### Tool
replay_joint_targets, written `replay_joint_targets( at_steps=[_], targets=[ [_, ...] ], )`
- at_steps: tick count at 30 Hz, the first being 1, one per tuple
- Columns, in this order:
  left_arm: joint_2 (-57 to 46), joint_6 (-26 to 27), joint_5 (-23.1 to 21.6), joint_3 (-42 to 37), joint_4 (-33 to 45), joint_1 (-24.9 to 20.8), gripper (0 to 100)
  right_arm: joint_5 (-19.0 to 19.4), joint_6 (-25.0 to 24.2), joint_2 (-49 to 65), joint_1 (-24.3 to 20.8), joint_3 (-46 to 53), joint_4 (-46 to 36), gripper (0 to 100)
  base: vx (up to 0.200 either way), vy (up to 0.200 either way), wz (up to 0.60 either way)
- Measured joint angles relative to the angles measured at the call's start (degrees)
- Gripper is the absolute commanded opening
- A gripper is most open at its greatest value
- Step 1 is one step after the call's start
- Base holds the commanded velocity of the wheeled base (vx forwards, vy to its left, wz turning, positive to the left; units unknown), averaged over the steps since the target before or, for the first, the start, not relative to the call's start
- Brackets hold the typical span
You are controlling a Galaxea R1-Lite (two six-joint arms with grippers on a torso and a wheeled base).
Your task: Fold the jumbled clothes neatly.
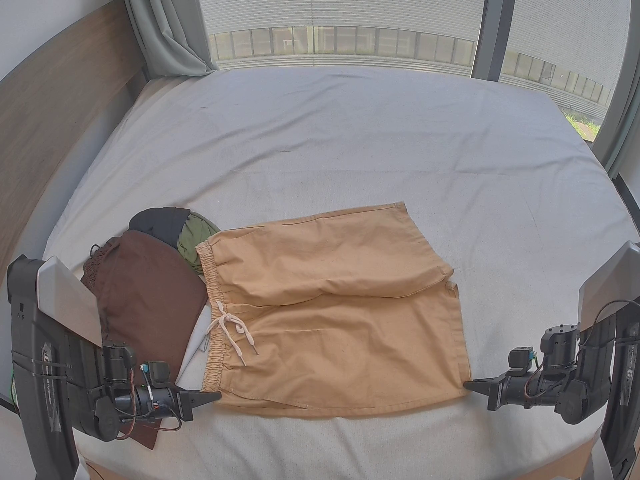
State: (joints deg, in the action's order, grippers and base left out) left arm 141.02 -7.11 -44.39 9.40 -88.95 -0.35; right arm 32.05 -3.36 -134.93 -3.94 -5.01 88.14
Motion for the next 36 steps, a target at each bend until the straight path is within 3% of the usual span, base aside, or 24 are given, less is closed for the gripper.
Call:
replay_joint_targets(
  at_steps=[10,20,31,36],
  targets=[
    [-0.01,2.60,-1.16,-2.95,0.00,1.29,0,0.02,5.79,-0.13,-0.11,2.93,0.00,0,0.000,0.000,0.00],
    [0.07,9.68,-5.56,-6.49,0.06,3.66,0,0.18,8.25,-0.18,-0.11,3.97,-0.39,0,0.000,0.000,0.00],
    [0.29,10.80,-5.92,-7.03,0.06,4.01,0,1.06,8.47,-0.77,0.04,4.02,-0.09,0,0.000,0.000,0.00],
    [0.00,10.39,-9.29,-6.62,0.02,4.05,0,3.56,7.92,-0.30,-0.11,4.02,0.07,0,0.000,0.000,0.00]
  ],
)
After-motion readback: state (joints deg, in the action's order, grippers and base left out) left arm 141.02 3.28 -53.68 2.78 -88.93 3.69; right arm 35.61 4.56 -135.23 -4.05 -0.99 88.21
